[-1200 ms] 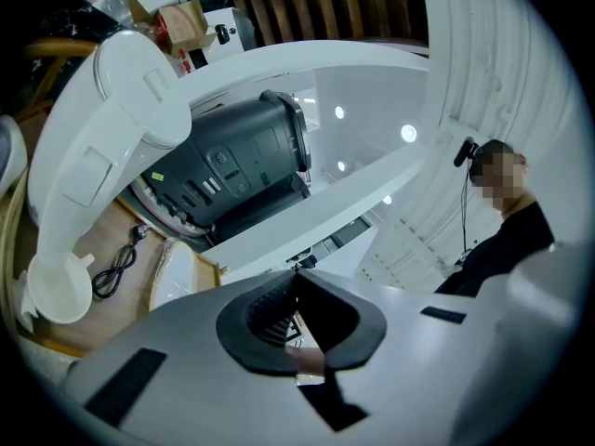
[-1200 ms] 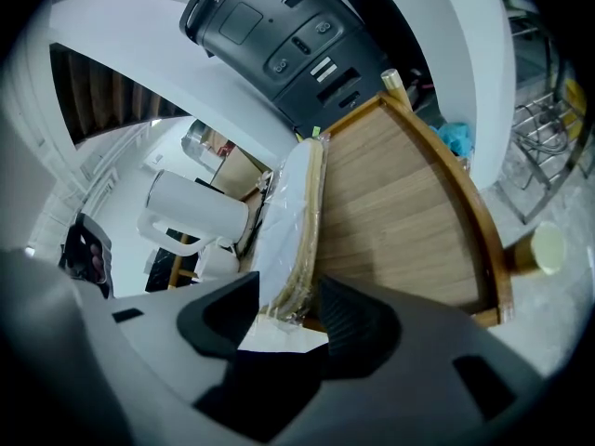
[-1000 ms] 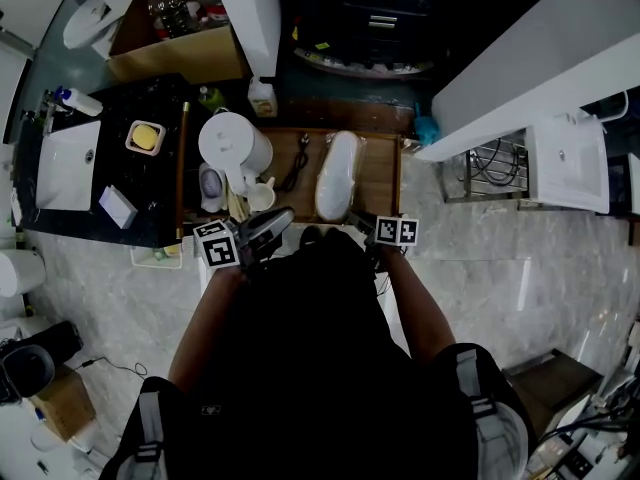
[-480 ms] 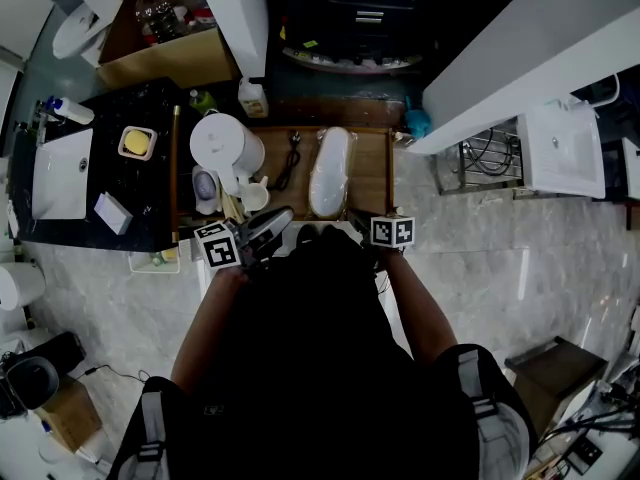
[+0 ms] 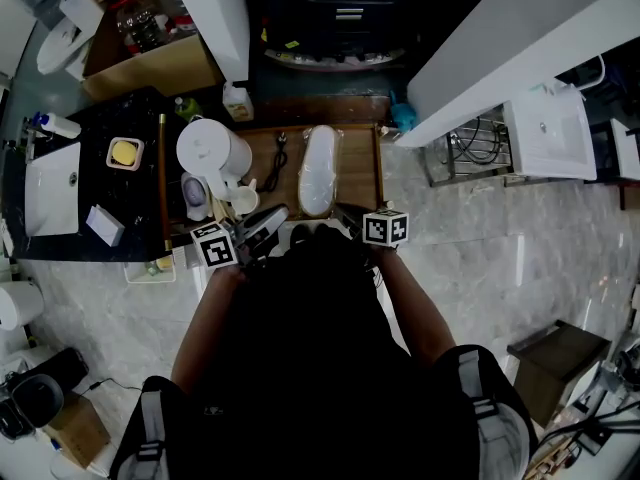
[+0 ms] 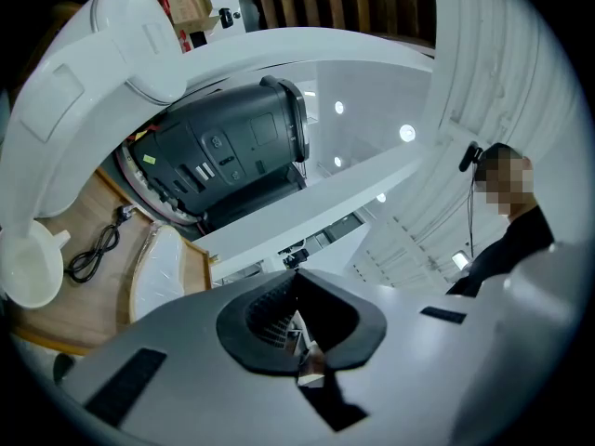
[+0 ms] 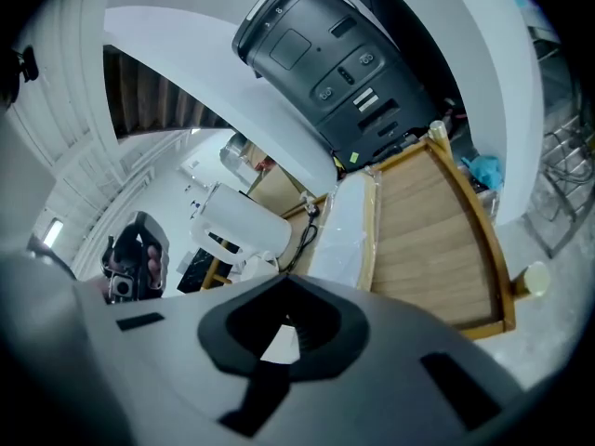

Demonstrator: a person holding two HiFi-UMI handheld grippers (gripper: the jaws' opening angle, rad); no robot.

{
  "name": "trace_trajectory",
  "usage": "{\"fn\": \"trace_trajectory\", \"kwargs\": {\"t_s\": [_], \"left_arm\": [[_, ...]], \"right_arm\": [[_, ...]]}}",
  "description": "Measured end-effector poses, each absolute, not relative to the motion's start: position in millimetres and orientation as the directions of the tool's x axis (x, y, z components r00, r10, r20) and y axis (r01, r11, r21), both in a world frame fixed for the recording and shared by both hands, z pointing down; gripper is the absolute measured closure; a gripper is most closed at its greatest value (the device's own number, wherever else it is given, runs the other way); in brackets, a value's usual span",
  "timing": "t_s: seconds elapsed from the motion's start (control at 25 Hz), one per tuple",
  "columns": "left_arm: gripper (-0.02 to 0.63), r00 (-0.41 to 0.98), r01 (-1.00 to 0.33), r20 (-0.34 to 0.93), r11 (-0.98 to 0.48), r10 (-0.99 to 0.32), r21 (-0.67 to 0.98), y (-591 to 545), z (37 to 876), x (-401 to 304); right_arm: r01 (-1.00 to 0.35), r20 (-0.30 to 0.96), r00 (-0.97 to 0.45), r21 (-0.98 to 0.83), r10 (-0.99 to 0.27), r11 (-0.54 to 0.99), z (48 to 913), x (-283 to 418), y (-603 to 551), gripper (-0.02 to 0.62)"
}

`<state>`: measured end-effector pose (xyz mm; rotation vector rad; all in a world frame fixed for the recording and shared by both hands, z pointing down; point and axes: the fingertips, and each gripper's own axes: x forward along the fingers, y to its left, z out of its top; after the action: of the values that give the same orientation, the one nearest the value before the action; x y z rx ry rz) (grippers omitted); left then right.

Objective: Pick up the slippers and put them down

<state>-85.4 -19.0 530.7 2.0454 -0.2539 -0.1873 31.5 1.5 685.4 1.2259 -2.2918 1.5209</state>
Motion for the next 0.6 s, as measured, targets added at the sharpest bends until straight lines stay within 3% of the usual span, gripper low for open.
{"fn": "trace_trajectory", "kwargs": {"t_s": [0.6], "left_arm": [[0.595, 0.986, -0.045, -0.034, -0.452, -0.166, 0.891, -16, 537, -62]], "right_arm": [[-0.612, 0.375, -0.702, -0.753, -0.606, 0.243, 617, 21, 3, 0.589]]}}
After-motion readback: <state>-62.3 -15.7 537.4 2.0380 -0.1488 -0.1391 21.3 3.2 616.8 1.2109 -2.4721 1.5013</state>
